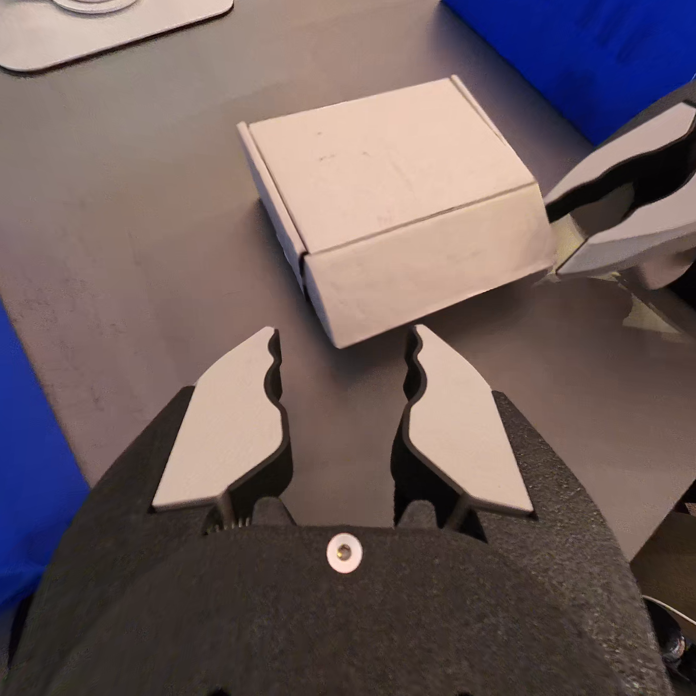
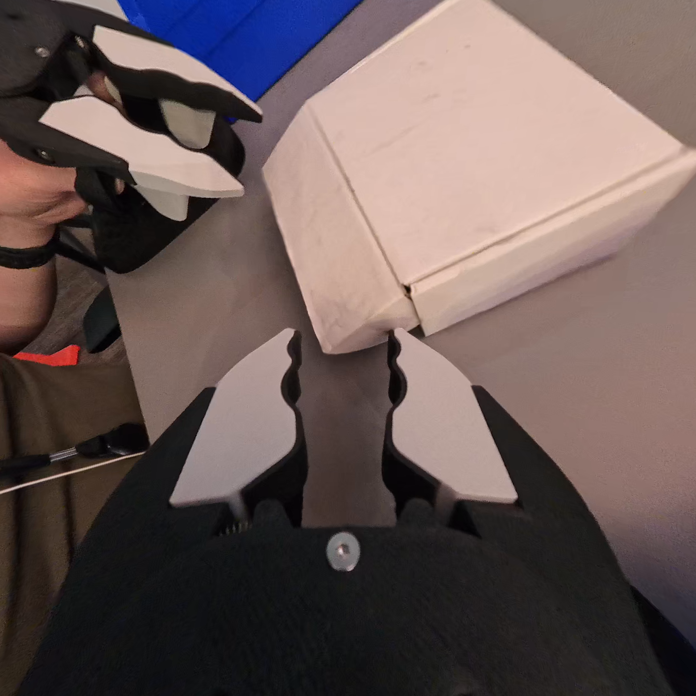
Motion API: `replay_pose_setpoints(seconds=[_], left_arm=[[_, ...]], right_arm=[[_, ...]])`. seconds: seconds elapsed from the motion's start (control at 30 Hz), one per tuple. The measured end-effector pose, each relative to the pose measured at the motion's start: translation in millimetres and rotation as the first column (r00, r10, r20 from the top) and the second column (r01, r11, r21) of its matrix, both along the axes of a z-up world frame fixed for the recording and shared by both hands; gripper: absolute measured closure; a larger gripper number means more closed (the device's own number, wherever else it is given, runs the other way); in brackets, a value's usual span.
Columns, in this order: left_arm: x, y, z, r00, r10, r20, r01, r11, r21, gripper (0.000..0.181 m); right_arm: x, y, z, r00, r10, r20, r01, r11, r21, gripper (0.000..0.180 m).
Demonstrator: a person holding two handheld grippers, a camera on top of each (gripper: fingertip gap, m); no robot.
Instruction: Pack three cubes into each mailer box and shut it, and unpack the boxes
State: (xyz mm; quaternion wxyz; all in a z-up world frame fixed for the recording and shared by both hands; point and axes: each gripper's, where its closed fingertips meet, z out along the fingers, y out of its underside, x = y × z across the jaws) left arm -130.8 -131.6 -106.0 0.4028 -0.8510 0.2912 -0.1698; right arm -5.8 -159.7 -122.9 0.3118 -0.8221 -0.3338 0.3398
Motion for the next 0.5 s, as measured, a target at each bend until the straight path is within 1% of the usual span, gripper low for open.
replay_pose_setpoints(seconds=[0.03, 0.1, 0.13, 0.2, 0.3, 0.37, 0.43, 0.5], left_arm=[[-1.4, -0.1, 1.5, 1.000, 0.005, 0.001, -0.005, 1.000, 0.004, 0.117], [-6.2, -0.4, 3.8, 1.000, 0.019, -0.010, -0.019, 1.000, 0.020, 0.117], [-9.1, -0.9, 4.5, 0.999, 0.026, -0.021, -0.025, 0.999, 0.028, 0.117], [-13.0, -3.5, 6.6, 0.999, 0.034, -0.039, -0.032, 0.998, 0.049, 0.118], [-9.8, -10.8, 10.0, 0.999, 0.025, -0.049, -0.021, 0.996, 0.081, 0.119], [0.0, -16.6, 11.8, 0.998, 0.001, -0.055, 0.005, 0.995, 0.102, 0.119], [13.6, -21.1, 12.8, 0.996, -0.027, -0.081, 0.038, 0.990, 0.134, 0.119], [26.5, -21.5, 12.4, 0.991, -0.034, -0.129, 0.058, 0.981, 0.187, 0.119]], right_arm=[[-4.9, -3.5, 0.1, 1.000, 0.019, -0.008, -0.019, 1.000, -0.006, 0.135], [-13.9, -11.6, 1.6, 0.997, 0.077, -0.018, -0.077, 0.997, -0.005, 0.135], [-13.0, -12.6, 1.9, 0.996, 0.094, 0.002, -0.094, 0.996, 0.011, 0.135], [-0.9, -4.1, 5.3, 0.996, 0.068, 0.065, -0.073, 0.994, 0.076, 0.134], [19.2, 19.2, 30.6, 0.994, -0.015, 0.105, -0.012, 0.968, 0.250, 0.134], [28.9, 35.4, 50.6, 0.987, -0.061, 0.151, -0.002, 0.923, 0.385, 0.134], [35.0, 50.0, 59.3, 0.966, -0.081, 0.247, -0.047, 0.879, 0.475, 0.134], [35.5, 58.0, 52.8, 0.925, -0.046, 0.377, -0.152, 0.865, 0.478, 0.130]])
